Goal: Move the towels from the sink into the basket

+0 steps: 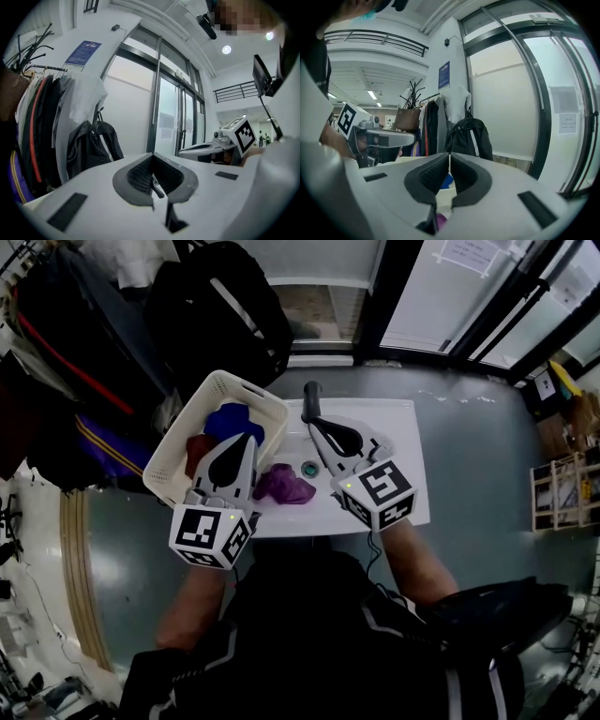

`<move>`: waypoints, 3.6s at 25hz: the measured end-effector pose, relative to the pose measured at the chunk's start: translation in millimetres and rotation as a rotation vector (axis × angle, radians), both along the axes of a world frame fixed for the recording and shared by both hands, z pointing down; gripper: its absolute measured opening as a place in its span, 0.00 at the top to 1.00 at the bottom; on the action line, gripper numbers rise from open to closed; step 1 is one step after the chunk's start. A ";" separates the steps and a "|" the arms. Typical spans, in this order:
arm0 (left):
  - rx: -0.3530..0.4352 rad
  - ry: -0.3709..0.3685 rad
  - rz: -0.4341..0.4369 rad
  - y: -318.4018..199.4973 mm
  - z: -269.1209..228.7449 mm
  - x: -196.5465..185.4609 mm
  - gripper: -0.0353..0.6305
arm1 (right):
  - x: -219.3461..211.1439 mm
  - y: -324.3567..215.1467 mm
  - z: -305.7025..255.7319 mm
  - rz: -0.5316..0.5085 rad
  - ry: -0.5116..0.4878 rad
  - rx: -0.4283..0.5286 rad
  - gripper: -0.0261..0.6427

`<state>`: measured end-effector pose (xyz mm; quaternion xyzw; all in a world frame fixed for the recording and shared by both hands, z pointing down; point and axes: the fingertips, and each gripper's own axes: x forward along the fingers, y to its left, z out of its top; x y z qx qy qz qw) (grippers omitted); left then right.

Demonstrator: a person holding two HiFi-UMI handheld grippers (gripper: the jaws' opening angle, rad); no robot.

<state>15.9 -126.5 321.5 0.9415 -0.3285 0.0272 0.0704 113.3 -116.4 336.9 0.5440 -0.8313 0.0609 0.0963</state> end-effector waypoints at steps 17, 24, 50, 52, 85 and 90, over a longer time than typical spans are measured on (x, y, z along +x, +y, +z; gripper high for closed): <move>-0.150 -0.129 -0.023 27.3 109.9 4.4 0.94 | -37.9 13.5 193.4 -0.245 0.074 -0.373 0.79; -0.235 -0.201 -0.027 45.4 171.4 19.3 0.94 | -47.7 12.1 262.0 -0.342 0.120 -0.470 0.68; -0.473 -0.316 -0.286 56.5 291.9 -28.5 0.94 | -92.5 3.8 430.2 -0.591 0.297 -0.602 0.58; -0.472 -0.316 -0.293 59.9 290.7 -32.1 0.94 | -93.7 3.3 432.2 -0.583 0.309 -0.601 0.62; -0.247 -0.121 0.140 54.7 137.1 24.3 0.94 | -46.6 35.8 235.8 -0.204 0.114 -0.450 0.81; -0.181 -0.109 0.105 40.6 111.3 14.8 0.94 | -50.5 32.0 190.9 -0.185 0.095 -0.364 0.81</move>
